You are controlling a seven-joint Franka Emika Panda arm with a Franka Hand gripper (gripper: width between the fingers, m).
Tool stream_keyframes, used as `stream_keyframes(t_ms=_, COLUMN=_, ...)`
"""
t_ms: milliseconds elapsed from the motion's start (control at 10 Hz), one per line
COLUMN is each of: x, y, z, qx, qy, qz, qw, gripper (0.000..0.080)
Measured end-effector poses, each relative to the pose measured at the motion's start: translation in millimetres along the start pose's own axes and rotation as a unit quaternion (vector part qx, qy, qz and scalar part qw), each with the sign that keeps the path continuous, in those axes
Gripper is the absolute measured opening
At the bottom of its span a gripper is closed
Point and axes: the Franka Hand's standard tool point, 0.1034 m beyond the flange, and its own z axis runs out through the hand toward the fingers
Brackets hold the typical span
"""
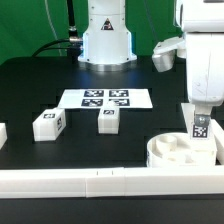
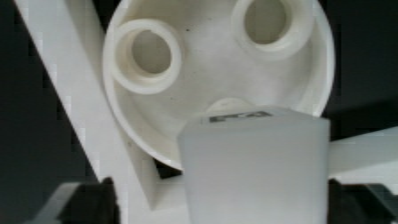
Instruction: Assemble stool
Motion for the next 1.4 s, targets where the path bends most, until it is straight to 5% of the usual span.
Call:
stream_keyframes(t_ms=100, x=0.7, y=-1.3, z=1.5, qx=0.002, qy=0.0, qz=0.005, qw=1.0, gripper=0.0386)
stream_keyframes(t_ms=200, x=1.0, y=-1.3, z=1.5, qx=0.002, qy=0.0, qz=0.007, qw=1.0, gripper=0.0335)
stream_keyframes(t_ms=1000, x=0.2, y=-1.4, z=2.1, qx=0.001, qy=0.0, qz=0.185, qw=0.983, gripper=0.0335)
stream_keyframes(t_ms=1400, x=8.4, y=-2.1, z=2.8, qx=-0.016, qy=0.022, qz=0.394, qw=0.919, gripper=0.0337)
